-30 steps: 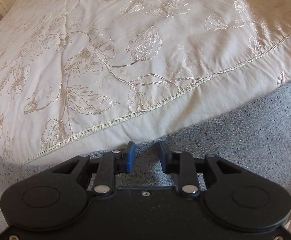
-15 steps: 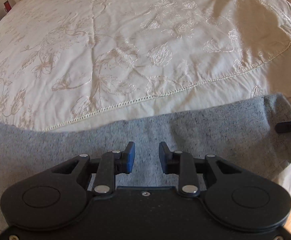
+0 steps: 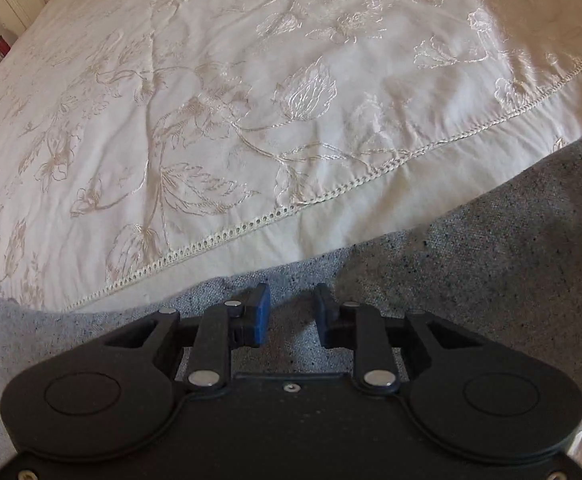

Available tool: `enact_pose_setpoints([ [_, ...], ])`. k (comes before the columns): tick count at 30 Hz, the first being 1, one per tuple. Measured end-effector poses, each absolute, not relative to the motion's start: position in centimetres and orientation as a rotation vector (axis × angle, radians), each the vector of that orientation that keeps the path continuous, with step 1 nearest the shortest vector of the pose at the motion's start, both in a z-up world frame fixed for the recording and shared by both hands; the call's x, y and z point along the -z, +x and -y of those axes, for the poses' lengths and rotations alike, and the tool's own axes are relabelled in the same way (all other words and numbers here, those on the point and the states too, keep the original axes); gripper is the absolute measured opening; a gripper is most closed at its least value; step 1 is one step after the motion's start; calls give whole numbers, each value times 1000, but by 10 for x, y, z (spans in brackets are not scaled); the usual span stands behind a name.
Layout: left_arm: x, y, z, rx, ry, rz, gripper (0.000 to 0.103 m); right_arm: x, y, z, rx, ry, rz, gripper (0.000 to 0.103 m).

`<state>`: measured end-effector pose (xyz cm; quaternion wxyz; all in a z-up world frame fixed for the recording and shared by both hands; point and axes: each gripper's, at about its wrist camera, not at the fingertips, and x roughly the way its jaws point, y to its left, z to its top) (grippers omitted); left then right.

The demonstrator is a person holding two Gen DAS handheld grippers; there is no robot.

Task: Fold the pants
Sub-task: 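Grasp the cuff end of the stacked legs with the right gripper, then lift the cuffs over toward the waistband and open the right gripper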

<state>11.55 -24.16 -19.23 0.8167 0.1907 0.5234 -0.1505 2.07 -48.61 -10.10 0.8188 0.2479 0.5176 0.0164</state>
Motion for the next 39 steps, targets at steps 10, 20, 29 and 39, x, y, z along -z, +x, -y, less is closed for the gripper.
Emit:
enact_pose_setpoints([
  [10,175,38,197,362,357,-1130,33,63,21,459,-33,497,-1080,10],
  [20,161,53,151,442,313,-1134,38,23,23,379,-14,395,-1043,10],
  [29,108,91,-5,249,142,-1085,37,19,51,192,-143,334,-1005,10],
  [39,112,113,-84,213,168,-1104,36,146,72,52,-184,254,-1143,27],
])
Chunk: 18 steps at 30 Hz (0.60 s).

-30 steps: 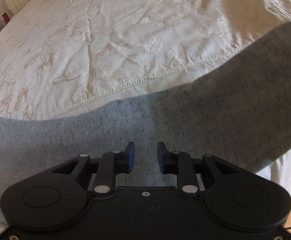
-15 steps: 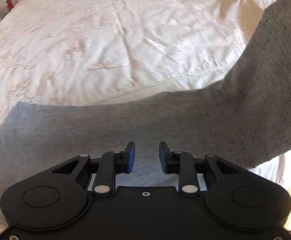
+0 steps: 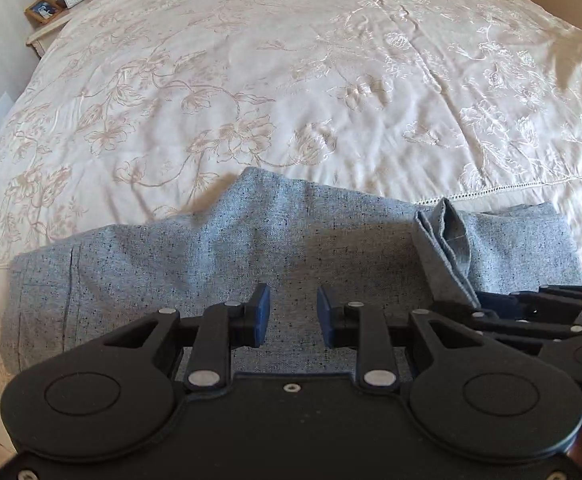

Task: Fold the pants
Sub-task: 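Lift the cuffs over toward the waistband and open the right gripper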

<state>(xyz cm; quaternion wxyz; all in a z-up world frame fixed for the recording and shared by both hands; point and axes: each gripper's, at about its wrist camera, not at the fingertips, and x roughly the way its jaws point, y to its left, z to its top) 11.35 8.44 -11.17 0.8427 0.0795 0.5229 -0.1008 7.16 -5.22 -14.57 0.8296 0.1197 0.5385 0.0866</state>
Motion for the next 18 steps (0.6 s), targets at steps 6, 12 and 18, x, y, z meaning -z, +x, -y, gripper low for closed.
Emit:
enact_pose_setpoints([
  [6,90,115,-61,320,111,-1045,36,112,51,90,-200,256,-1069,33],
  [12,85,107,-21,364,73,-1027,37,134,39,161,-40,264,-1152,36],
  [18,141,93,7,370,175,-1215,37,171,34,174,-179,237,-1364,34],
])
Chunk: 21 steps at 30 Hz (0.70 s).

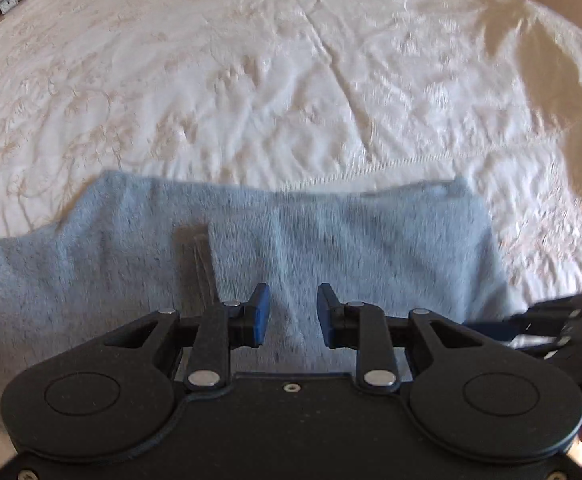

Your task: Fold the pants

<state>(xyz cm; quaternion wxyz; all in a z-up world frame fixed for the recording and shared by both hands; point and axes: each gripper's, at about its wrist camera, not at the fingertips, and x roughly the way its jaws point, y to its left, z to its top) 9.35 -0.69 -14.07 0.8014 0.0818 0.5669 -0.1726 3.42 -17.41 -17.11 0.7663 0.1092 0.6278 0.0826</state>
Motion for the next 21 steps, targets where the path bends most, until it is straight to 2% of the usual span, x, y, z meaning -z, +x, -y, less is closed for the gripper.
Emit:
enact_pose_setpoints([
  [3,179,83,6,349,178,-1357,37,148,43,196,-158,297,-1256,33],
  [6,188,69,6,325,205,-1340,37,137,67,219,-124,288,-1168,35],
  [9,187,67,9,296,211,-1337,37,156,107,228,-200,274,-1240,35],
  [11,188,68,9,277,193,-1336,37,172,126,229,-188,188,-1257,25],
  [12,188,68,8,265,184,-1335,37,179,135,232,-155,159,-1247,25],
  [14,188,66,7,252,174,-1332,37,188,153,244,-36,126,-1236,33],
  [18,184,63,5,229,165,-1322,37,157,137,245,-132,166,-1141,33],
  [21,184,59,7,209,170,-1310,37,153,116,218,-306,96,-1156,31],
])
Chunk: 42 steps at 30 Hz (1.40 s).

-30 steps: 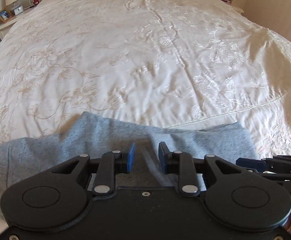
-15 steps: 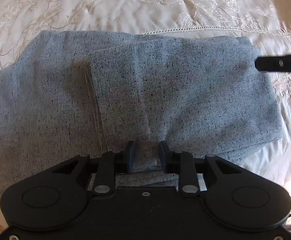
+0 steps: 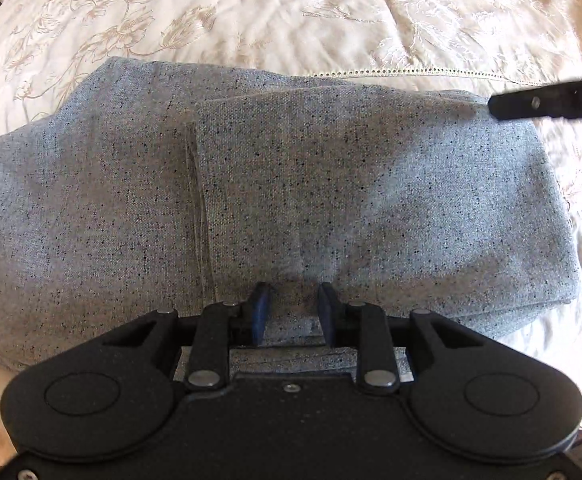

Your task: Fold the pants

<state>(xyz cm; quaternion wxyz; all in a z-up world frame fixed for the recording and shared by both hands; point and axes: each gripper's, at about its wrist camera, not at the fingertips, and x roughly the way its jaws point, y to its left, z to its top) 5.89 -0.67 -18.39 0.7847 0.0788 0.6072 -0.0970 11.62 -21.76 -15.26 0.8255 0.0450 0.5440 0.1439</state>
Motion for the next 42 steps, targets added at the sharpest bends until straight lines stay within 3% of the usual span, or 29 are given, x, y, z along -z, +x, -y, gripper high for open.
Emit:
enact_pose_setpoints([
  [3,184,54,11,202,198,-1291,37,185,119,202,-242,-28,-1205,21],
  [5,183,50,13,199,220,-1280,37,198,131,214,-176,93,-1206,21],
  [6,182,49,14,194,224,-1278,37,193,133,215,-150,120,-1194,21],
  [8,176,46,12,179,199,-1267,37,177,126,207,-171,85,-1162,34],
  [11,170,38,8,152,146,-1259,38,156,91,197,-287,43,-1145,33],
  [17,173,24,13,136,161,-1255,38,183,17,189,-321,-81,-1264,32],
  [23,157,19,4,106,115,-1256,39,166,20,191,-267,-15,-1244,32],
  [34,118,15,-113,-44,43,-1180,39,121,33,114,-316,68,-1121,33],
  [42,100,51,-214,-65,77,-1152,40,140,100,-8,-287,50,-1124,22],
])
